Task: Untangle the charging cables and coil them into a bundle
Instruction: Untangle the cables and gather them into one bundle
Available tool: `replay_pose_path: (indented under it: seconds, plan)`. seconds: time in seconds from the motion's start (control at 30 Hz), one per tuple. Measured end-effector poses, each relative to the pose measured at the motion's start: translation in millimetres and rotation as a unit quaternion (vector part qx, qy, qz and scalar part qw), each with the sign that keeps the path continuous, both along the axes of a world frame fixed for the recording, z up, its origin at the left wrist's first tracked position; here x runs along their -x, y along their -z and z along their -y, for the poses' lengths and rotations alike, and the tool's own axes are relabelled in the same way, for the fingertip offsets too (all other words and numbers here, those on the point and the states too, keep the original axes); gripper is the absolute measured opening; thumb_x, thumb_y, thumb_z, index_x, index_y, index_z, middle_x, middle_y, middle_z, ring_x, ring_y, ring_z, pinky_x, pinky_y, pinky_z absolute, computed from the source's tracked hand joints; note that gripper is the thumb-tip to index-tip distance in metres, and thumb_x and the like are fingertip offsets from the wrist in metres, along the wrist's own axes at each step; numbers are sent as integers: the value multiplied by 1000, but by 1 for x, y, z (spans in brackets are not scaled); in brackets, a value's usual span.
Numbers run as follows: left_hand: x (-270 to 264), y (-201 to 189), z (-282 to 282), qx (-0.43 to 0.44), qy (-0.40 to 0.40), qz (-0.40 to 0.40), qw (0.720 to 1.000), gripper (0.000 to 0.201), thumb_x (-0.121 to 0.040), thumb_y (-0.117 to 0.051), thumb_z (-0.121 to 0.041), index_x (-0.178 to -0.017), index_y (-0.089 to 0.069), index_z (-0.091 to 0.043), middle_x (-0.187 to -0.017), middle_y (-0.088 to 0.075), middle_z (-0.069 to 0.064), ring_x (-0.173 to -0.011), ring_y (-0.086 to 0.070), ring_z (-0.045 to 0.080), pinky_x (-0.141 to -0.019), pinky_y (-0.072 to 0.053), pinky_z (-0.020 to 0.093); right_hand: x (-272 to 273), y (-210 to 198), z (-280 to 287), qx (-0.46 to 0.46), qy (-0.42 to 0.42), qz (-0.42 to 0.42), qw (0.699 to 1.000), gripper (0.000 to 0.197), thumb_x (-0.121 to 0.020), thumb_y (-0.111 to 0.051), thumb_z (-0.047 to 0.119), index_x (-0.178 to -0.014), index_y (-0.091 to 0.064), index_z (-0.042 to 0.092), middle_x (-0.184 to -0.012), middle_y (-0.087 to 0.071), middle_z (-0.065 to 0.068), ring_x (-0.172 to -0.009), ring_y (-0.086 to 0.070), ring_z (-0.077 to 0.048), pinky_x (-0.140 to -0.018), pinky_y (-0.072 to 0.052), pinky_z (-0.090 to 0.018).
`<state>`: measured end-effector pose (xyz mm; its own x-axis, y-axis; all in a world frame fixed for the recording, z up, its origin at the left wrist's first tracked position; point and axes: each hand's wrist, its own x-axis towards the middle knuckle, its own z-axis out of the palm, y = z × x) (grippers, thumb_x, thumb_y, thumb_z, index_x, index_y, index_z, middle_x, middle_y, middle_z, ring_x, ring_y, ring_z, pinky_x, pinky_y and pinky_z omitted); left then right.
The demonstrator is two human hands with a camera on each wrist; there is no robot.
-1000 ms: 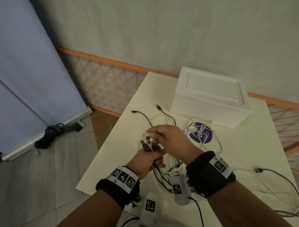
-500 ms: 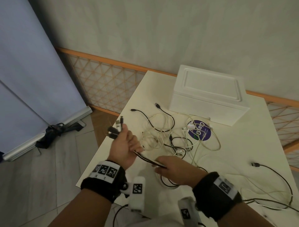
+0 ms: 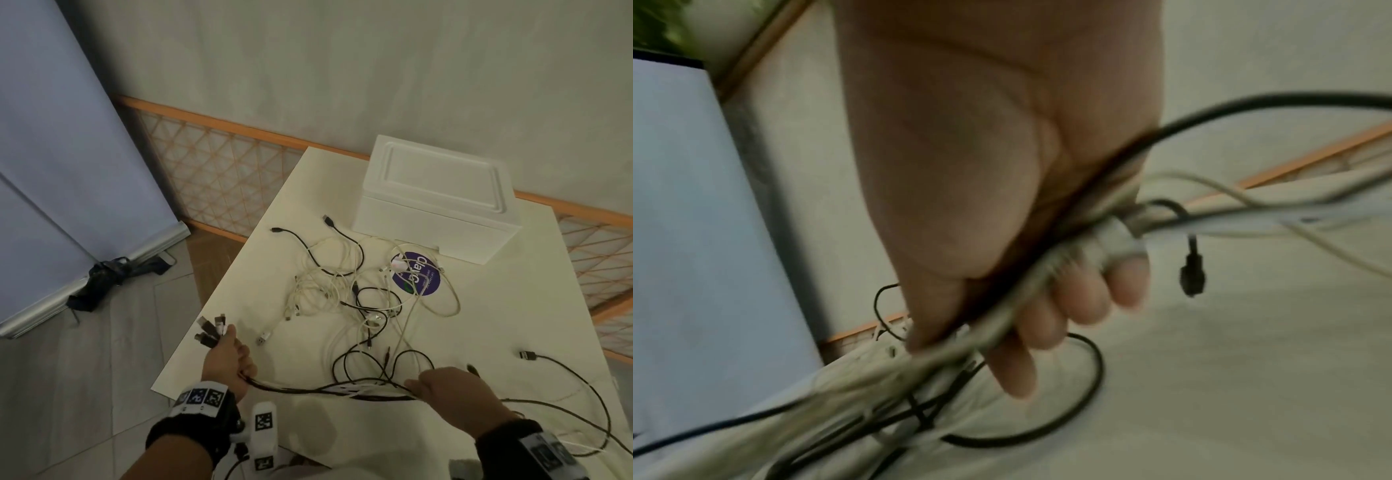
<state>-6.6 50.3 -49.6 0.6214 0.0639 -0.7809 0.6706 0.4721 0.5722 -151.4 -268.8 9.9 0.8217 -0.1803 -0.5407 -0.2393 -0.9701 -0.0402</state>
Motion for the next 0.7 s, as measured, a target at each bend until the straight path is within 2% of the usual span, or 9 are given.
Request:
replay_pose_path:
  seconds: [0.1,0.23,0.3,0.37,0.4,0.47,0.53,0.63,0.7]
  plan:
    - [-6,4,3,-52,6,3,999,39,-98,-51,-30,-64,-39,-16,-53,-40,0,-27,-23,10,-35,-23,15,-29,-7,-19,40,-69,73,994,33,-93,-38,49,-99,-59,24,-101,-61,4,-101,-58,-18,-83,-45,-31]
    - [-16,-5,16,-205,112,60,970,18,-85,-67,-18,-75,-52,-16,-59,-45,3,-39,-37,16,-44,-31,22,-77,-29,-59,-50,-138,177,973,29,-94,-44,42,-102,-62,20,-103,-61,1,-102,-56,-20,-86,-45,-34]
    - [-18,-9,26,-343,245,110,900,16,-80,-70,-17,-94,-63,-14,-79,-61,9,-64,-57,25,-59,-44,30,-91,-35,-77,-82,-165,192,964,27,-93,-46,42,-100,-62,21,-102,-61,1,-100,-55,-19,-85,-45,-35]
    - [-20,-7,33,-475,362,128,792,27,-84,-65,-22,-106,-62,-8,-102,-65,14,-95,-62,32,-78,-45,32,-98,-39,-91,-114,-180,199,957,27,-93,-48,42,-100,-63,21,-101,-62,1,-98,-55,-18,-85,-45,-36]
    - [-21,-7,34,-504,390,137,758,25,-87,-60,-23,-106,-61,-7,-106,-65,14,-101,-61,32,-80,-43,30,-99,-40,-95,-130,-185,204,952,26,-93,-49,42,-100,-64,21,-100,-62,1,-97,-56,-18,-84,-45,-36]
    - [-24,-6,33,-519,411,141,736,21,-90,-55,-23,-100,-63,-7,-104,-66,13,-99,-61,31,-78,-41,28,-99,-41,-99,-151,-187,210,948,25,-92,-50,41,-99,-64,21,-98,-63,2,-95,-57,-17,-83,-46,-36]
    - [-24,-11,31,-503,390,132,760,18,-88,-59,-23,-91,-66,-7,-92,-68,12,-88,-63,30,-72,-43,29,-102,-39,-96,-170,-177,211,946,23,-92,-52,38,-101,-64,21,-100,-62,3,-96,-57,-16,-84,-47,-36]
    - [-22,-28,29,-333,294,165,881,15,-73,-79,-20,-65,-67,-15,-56,-59,0,-56,-55,19,-55,-41,28,-112,-35,-88,-195,-152,249,936,27,-92,-54,28,-118,-60,23,-118,-57,4,-107,-55,-17,-89,-47,-34]
    - [-17,-49,35,-194,272,209,919,16,-64,-83,-18,-55,-69,-17,-48,-50,-5,-46,-39,13,-49,-30,26,-122,-31,-87,-189,-166,252,934,44,-92,-54,24,-136,-46,26,-137,-45,5,-119,-48,-17,-97,-43,-34]
